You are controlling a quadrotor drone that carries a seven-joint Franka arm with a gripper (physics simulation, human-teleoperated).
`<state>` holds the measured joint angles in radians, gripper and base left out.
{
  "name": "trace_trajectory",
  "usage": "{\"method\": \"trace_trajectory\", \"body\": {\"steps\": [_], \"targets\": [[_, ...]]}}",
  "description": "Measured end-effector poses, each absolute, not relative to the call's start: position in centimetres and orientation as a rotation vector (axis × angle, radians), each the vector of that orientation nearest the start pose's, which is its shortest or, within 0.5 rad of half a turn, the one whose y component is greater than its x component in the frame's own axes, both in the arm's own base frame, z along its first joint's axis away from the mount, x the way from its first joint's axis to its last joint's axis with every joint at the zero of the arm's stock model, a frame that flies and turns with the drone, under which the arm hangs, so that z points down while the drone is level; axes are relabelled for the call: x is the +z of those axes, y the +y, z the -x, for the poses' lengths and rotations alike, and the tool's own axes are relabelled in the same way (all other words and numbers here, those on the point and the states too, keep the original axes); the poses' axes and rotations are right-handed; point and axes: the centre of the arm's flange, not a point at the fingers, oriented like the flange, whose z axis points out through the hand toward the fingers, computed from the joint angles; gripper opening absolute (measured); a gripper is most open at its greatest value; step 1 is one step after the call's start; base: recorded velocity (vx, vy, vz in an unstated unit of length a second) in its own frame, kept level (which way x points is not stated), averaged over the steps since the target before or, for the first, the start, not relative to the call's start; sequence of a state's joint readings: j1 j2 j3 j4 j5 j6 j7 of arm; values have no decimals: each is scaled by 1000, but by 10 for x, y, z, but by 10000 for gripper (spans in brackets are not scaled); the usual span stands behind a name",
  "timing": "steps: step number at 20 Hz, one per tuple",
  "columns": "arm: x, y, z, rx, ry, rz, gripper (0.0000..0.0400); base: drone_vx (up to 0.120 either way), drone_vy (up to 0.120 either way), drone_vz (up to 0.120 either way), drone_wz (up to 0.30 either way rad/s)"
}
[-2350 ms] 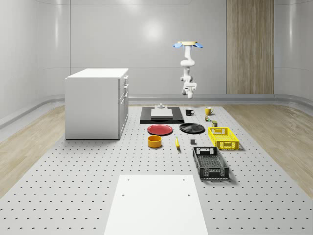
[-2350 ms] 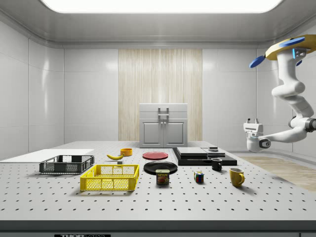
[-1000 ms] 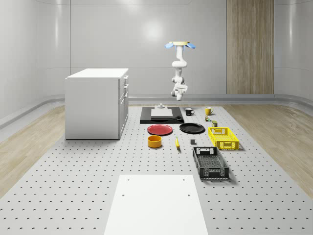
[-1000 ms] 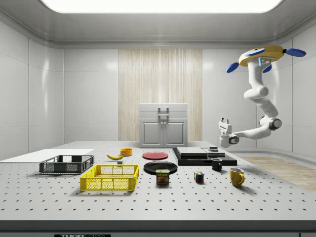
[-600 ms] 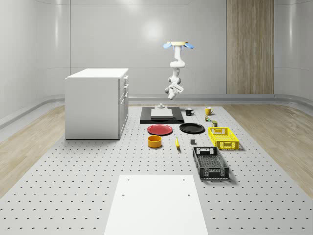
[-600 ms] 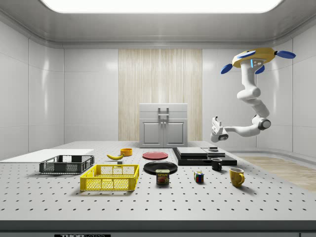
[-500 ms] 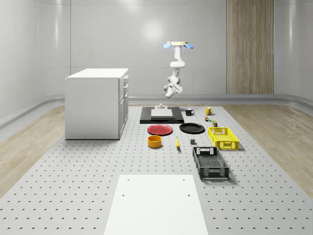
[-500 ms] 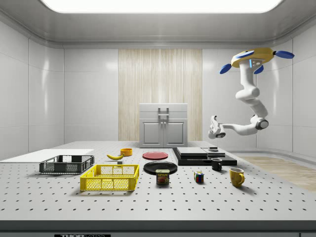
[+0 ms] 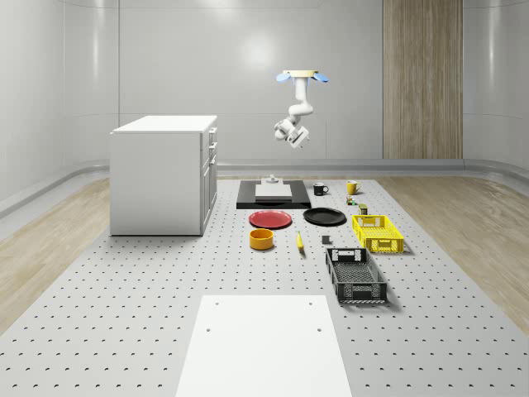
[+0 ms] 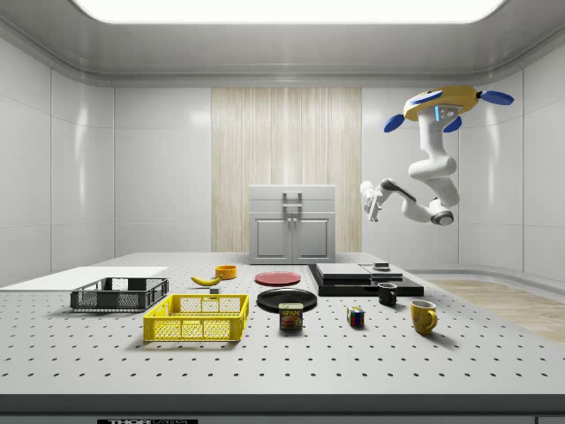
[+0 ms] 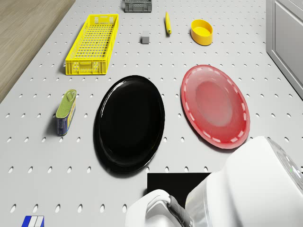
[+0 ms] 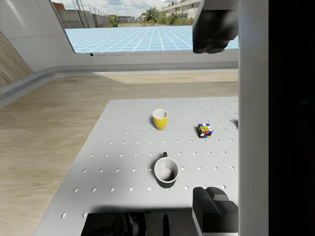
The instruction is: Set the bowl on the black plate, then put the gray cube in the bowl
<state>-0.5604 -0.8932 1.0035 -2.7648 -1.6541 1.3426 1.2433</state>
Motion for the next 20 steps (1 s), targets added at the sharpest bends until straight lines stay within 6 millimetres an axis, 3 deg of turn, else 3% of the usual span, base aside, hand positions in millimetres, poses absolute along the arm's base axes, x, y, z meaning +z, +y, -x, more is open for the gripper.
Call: {"method": "trace_trajectory", "body": {"steps": [3, 7, 20], "targets": [[500, 38, -307, 784, -167, -374, 400, 120, 0, 0, 0], [493, 19, -307, 786, -84, -183, 400, 120, 0, 0, 0], [491, 2, -307, 784, -10, -18, 400, 120, 0, -12, 0]]}}
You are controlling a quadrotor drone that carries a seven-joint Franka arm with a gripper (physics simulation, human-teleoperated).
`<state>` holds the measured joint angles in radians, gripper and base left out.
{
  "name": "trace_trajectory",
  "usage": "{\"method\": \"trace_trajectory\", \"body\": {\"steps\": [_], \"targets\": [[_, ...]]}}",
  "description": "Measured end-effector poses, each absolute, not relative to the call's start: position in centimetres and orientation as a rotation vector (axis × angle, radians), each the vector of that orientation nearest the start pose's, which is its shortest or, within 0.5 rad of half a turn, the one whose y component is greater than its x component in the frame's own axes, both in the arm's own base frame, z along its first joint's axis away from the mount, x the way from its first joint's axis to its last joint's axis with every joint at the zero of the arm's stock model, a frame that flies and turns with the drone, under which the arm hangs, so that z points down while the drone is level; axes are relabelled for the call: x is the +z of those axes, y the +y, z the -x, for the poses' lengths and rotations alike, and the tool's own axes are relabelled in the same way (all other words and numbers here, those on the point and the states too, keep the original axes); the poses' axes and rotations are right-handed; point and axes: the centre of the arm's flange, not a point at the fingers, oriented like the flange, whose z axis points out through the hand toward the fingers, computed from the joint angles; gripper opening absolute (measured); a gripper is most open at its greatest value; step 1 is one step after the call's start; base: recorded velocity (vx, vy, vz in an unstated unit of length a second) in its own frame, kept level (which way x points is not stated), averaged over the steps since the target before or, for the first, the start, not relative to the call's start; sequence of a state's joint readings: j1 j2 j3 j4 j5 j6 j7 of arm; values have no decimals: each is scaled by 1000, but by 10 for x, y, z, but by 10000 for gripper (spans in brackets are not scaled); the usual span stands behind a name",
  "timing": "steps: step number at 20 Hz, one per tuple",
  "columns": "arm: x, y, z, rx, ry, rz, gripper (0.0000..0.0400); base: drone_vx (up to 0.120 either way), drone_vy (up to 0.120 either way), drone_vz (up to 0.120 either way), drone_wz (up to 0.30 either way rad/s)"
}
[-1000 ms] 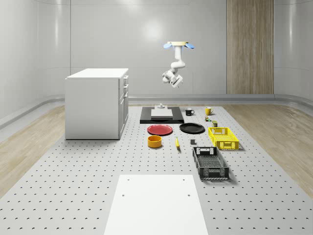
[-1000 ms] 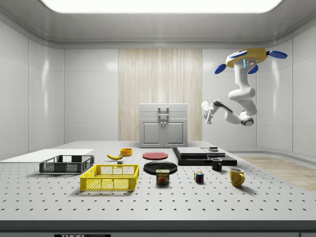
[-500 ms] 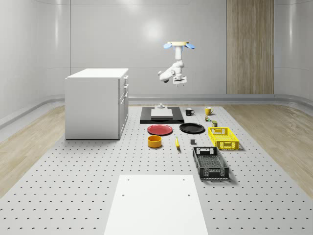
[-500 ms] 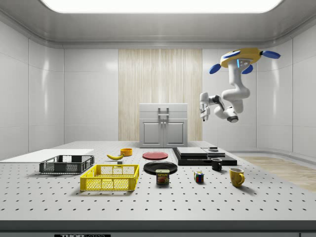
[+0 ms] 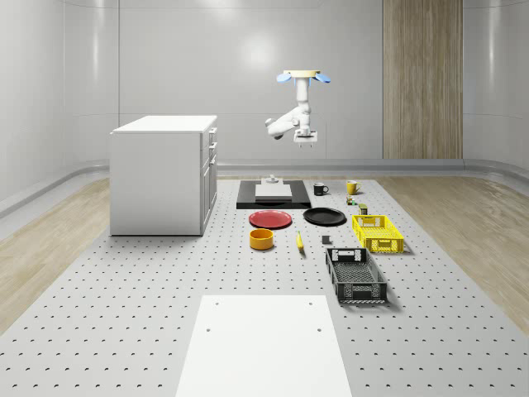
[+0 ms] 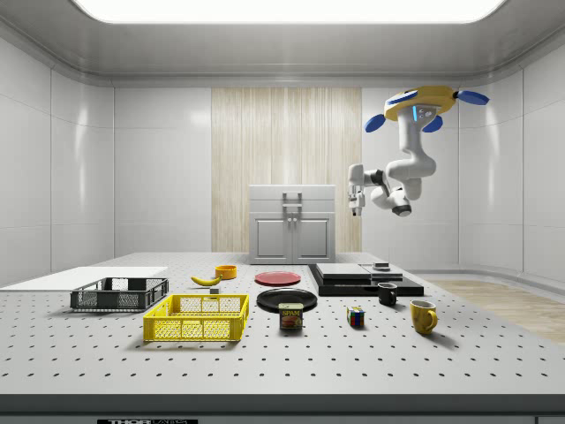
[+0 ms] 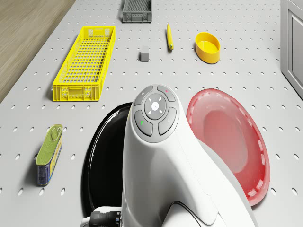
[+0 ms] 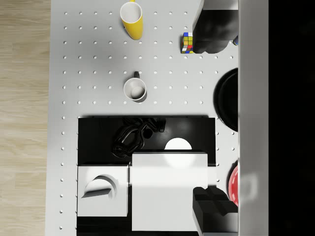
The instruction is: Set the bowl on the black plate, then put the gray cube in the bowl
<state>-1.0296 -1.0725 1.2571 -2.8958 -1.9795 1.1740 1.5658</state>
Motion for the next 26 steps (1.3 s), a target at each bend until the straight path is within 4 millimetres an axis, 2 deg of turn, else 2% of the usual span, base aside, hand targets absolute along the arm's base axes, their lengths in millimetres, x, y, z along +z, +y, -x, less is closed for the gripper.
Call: {"method": "trace_trajectory", "body": {"steps": [3, 14, 20, 26], "targets": [[491, 1, -307, 784, -7, -11, 400, 120, -13, -120, 0], [491, 0, -307, 784, -3, -2, 400, 120, -120, -120, 0], [491, 0, -307, 784, -2, -1, 400, 120, 0, -120, 0], [491, 0, -307, 784, -2, -1, 400, 120, 0, 0, 0]]}}
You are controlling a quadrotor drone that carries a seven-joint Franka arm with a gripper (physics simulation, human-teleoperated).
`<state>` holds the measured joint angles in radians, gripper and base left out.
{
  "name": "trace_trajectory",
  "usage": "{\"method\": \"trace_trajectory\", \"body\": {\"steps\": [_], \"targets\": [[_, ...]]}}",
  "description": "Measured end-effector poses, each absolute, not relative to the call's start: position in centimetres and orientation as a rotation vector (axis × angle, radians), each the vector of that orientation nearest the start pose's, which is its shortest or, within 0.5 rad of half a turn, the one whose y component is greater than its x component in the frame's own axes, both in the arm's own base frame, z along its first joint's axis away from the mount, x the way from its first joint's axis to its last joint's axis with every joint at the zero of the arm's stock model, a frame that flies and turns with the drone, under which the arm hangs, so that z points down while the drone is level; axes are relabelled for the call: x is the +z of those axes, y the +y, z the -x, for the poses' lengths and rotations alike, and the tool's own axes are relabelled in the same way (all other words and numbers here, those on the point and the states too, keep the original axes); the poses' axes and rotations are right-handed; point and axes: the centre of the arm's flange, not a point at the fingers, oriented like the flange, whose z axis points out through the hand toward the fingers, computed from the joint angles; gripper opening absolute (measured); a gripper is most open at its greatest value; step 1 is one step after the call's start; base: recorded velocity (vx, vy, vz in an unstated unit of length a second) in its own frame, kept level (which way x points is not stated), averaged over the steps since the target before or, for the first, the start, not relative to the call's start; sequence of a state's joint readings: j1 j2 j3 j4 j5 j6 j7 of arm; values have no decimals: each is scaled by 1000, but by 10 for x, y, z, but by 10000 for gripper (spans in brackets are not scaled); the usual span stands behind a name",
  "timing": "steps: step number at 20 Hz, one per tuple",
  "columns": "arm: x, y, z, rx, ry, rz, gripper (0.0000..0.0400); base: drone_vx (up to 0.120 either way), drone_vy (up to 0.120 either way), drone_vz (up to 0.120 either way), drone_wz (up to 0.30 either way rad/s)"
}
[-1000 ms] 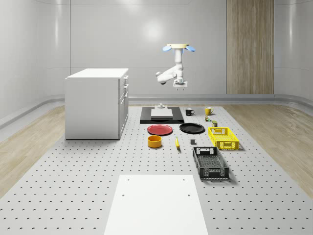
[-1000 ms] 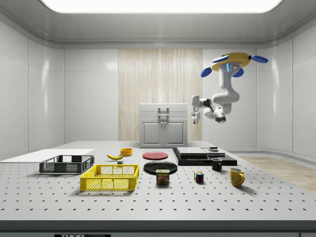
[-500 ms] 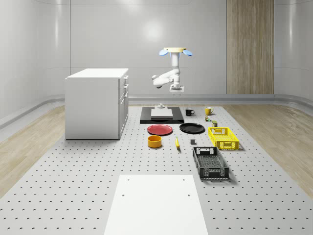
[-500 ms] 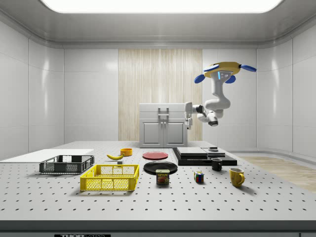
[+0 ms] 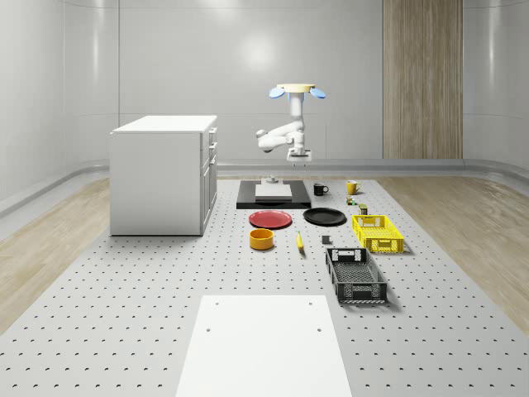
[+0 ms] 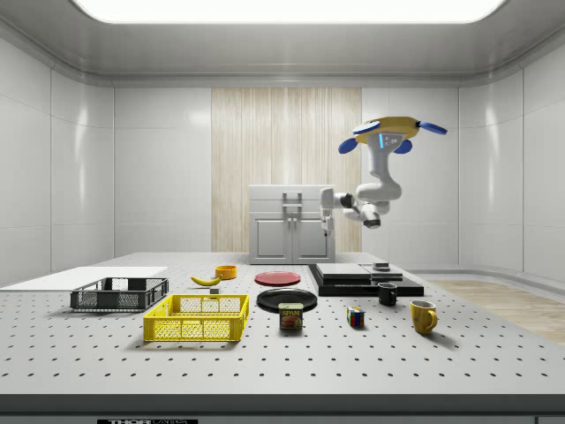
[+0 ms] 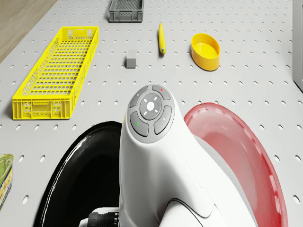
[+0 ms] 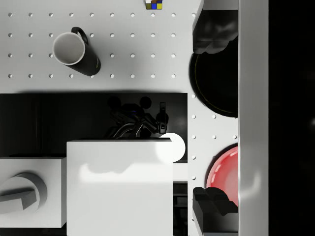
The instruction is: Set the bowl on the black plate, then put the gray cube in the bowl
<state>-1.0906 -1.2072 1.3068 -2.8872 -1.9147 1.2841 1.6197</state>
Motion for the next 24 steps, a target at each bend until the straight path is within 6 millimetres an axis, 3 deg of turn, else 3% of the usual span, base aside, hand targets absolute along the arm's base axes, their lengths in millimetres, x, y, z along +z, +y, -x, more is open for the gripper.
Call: {"method": "trace_trajectory", "body": {"steps": [4, 9, 20, 24], "targets": [[491, 0, -307, 785, -2, -1, 400, 120, 0, 0, 0], [491, 0, -307, 785, -2, -1, 400, 120, -8, -112, 0], [491, 0, -307, 785, -2, -1, 400, 120, -120, -120, 0], [491, 0, -307, 785, -2, -1, 400, 120, 0, -70, 0]]}}
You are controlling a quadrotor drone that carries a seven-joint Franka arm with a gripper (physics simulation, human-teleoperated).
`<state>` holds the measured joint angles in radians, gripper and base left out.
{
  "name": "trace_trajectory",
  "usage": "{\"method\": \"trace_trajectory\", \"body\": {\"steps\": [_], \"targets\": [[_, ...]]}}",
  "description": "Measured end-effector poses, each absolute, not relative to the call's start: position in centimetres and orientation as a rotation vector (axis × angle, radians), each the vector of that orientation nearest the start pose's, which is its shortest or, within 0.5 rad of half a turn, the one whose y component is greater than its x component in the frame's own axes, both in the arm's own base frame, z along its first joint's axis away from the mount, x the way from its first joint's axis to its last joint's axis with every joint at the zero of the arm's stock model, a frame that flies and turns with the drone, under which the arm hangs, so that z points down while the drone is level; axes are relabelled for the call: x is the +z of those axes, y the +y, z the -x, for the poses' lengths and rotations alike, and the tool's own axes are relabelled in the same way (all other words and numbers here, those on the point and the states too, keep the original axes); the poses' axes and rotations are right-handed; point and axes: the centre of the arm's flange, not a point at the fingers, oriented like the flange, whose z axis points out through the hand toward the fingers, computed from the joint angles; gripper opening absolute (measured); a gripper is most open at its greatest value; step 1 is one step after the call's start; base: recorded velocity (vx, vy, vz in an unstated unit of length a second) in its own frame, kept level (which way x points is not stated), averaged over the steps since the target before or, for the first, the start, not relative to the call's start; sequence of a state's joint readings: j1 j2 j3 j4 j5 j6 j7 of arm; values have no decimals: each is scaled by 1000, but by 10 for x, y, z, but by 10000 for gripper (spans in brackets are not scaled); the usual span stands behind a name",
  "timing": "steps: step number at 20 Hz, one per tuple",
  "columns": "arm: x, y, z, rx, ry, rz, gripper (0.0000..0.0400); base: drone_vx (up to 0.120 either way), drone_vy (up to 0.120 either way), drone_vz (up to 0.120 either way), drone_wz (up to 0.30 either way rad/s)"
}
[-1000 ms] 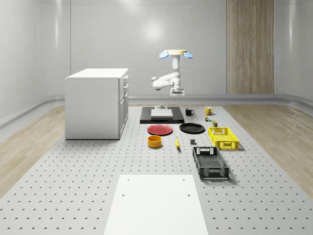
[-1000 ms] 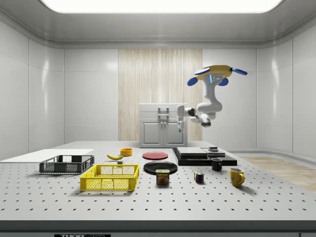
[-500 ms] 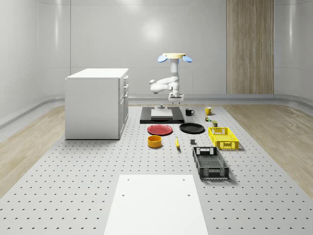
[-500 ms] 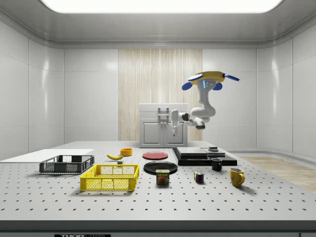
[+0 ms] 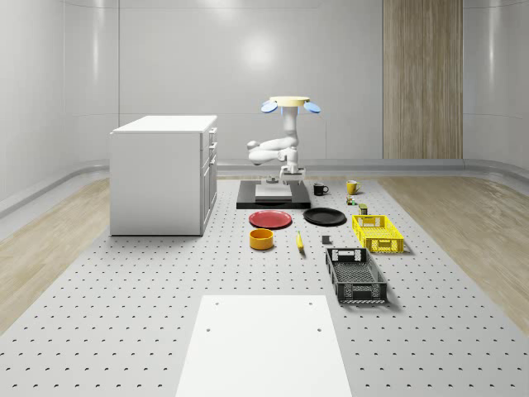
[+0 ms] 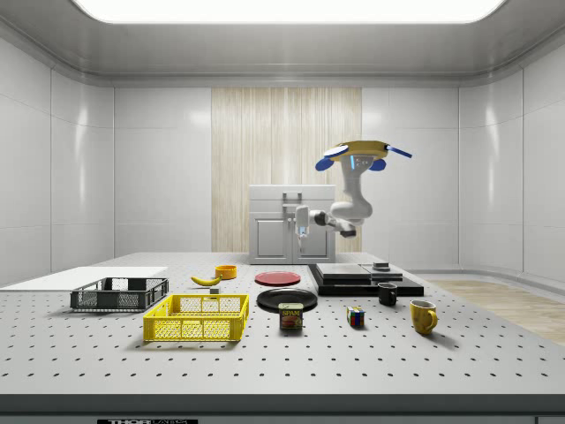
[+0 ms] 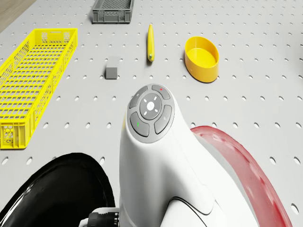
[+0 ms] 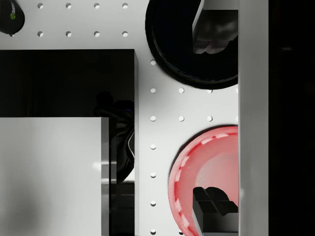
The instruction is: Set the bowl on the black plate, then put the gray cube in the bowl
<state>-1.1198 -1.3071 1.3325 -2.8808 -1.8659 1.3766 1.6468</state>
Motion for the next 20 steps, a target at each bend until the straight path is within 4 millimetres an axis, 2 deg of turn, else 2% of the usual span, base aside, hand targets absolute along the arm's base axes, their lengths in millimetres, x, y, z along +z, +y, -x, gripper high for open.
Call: {"method": "trace_trajectory", "body": {"steps": [4, 7, 20], "targets": [[491, 0, -307, 785, -2, -1, 400, 120, -10, -110, 0], [491, 0, -307, 785, -2, -1, 400, 120, -120, -120, 0], [491, 0, -307, 785, -2, -1, 400, 120, -120, 0, 0]]}}
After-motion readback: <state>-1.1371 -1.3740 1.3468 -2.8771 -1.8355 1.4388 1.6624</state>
